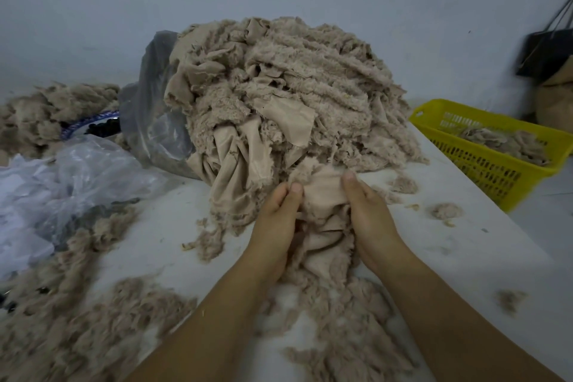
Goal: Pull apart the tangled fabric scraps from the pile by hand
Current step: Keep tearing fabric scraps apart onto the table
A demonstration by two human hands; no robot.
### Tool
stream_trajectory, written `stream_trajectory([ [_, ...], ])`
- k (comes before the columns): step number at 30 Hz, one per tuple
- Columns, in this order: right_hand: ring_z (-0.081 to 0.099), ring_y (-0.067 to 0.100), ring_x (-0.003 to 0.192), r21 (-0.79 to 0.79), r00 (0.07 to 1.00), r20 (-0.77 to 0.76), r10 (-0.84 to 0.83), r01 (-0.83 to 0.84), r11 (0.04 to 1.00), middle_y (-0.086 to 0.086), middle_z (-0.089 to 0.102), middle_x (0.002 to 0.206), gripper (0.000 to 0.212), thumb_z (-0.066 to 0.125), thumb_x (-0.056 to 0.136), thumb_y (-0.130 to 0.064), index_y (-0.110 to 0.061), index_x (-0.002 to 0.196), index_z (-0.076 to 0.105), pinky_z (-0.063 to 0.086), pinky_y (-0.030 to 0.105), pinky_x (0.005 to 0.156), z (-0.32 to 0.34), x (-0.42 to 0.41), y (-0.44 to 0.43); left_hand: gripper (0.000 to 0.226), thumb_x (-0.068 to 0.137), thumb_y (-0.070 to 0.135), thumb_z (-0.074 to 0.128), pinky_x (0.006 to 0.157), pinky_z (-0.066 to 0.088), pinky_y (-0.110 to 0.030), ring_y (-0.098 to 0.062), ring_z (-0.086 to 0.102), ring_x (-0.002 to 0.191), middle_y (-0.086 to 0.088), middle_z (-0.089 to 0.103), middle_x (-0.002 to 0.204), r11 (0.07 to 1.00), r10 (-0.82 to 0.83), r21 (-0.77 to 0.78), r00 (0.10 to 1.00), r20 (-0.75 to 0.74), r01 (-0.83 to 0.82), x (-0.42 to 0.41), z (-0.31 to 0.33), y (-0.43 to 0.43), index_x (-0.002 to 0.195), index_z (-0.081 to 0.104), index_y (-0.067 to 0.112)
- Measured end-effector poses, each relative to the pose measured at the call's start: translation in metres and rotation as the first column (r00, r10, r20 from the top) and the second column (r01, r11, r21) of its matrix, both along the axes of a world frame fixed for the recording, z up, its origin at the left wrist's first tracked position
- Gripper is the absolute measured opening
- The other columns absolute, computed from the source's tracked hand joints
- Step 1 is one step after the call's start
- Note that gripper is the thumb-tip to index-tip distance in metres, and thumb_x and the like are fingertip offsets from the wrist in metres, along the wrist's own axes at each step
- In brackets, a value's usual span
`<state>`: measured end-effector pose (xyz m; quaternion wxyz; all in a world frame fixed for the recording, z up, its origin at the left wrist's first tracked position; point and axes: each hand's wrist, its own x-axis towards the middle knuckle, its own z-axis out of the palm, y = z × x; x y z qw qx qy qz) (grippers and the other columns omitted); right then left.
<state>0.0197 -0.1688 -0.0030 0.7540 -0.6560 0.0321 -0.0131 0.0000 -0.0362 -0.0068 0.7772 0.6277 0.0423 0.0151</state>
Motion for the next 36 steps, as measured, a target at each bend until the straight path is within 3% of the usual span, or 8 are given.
stream_trajectory([
  [5,0.072,0.019,0.095,-0.061,1.000,0.013,0.014,-0.013,0.998,0.003,0.077,0.097,0.043,0.042,0.102,-0.048,-0.019,0.099,0.074,0.055,0.045,0.094,0.000,0.000,-0.003,0.024,0.105,0.021,0.046,0.049,0.054,-0.022,-0.015,0.072,0.073,-0.002,0.077,0.094,0.943,-0.021,-0.332,0.995,-0.095,-0.012,0.005,0.004,0.005,0.112,0.065,0.010],
  [10,0.068,0.000,0.092,-0.239,0.934,0.065,0.351,-0.327,0.914,-0.017,0.073,0.099,0.035,0.052,0.086,-0.070,-0.042,0.097,0.070,0.050,0.010,0.073,0.001,-0.007,-0.004,0.022,0.105,0.016,0.045,0.061,0.060,-0.027,-0.022,0.075,0.088,-0.014,0.076,0.102,0.761,0.026,-0.644,0.996,-0.086,-0.075,0.013,0.008,0.020,0.113,0.061,0.003],
  [14,0.051,-0.008,0.062,-0.685,0.893,-0.009,0.450,-0.333,0.647,-0.007,0.059,0.080,0.022,0.063,0.094,-0.038,-0.018,0.087,0.058,0.035,0.010,0.055,-0.007,-0.004,-0.004,0.029,0.104,0.014,0.045,0.063,0.061,-0.032,-0.027,0.073,0.099,-0.019,0.074,0.110,0.560,0.151,-0.814,0.985,-0.084,-0.155,0.020,0.012,0.039,0.101,0.072,0.003],
  [16,0.048,0.001,0.056,-0.594,0.932,0.011,0.362,-0.285,0.752,-0.002,0.054,0.071,0.025,0.059,0.097,-0.033,-0.010,0.087,0.059,0.036,0.019,0.054,-0.001,-0.003,-0.007,0.026,0.105,0.015,0.044,0.066,0.062,-0.034,-0.027,0.074,0.098,-0.017,0.074,0.109,0.514,0.198,-0.844,0.978,-0.061,-0.157,0.021,0.014,0.046,0.114,0.065,0.003],
  [19,0.067,0.016,0.077,-0.063,0.962,-0.012,0.271,-0.271,0.960,0.005,0.072,0.085,0.024,0.063,0.092,-0.040,-0.021,0.083,0.075,0.053,0.028,0.066,0.008,-0.002,-0.015,0.022,0.106,0.020,0.044,0.075,0.061,-0.035,-0.021,0.074,0.099,-0.009,0.075,0.110,0.705,0.240,-0.687,0.971,-0.002,-0.176,0.021,0.010,0.044,0.119,0.060,0.012],
  [22,0.072,0.021,0.096,0.240,0.964,0.001,0.266,-0.258,0.936,0.010,0.075,0.102,0.039,0.063,0.081,-0.046,-0.014,0.100,0.077,0.057,0.028,0.071,0.010,-0.002,-0.014,0.023,0.103,0.041,0.048,0.087,0.056,-0.028,-0.012,0.070,0.106,-0.002,0.073,0.115,0.994,0.092,-0.073,0.978,0.188,-0.079,0.011,0.003,0.031,0.115,0.065,0.033],
  [25,0.070,0.029,0.104,0.313,0.960,0.054,0.273,-0.276,0.909,0.020,0.072,0.110,0.043,0.064,0.084,-0.042,-0.007,0.107,0.074,0.058,0.031,0.079,0.006,-0.001,-0.009,0.016,0.092,0.052,0.060,0.073,0.055,-0.014,0.005,0.068,0.095,0.012,0.073,0.107,0.903,-0.202,0.419,0.955,0.217,0.096,0.002,-0.002,0.015,0.107,0.064,0.056],
  [36,0.073,0.009,0.084,-0.089,0.904,0.081,0.420,-0.413,0.906,-0.005,0.077,0.093,0.019,0.070,0.087,-0.037,-0.028,0.104,0.074,0.053,0.015,0.067,0.003,-0.009,-0.006,0.031,0.072,0.055,0.071,0.094,0.055,-0.050,-0.019,0.072,0.097,-0.008,0.077,0.100,0.994,-0.072,0.092,0.996,0.046,0.067,0.005,-0.003,0.018,0.082,0.078,0.027],
])
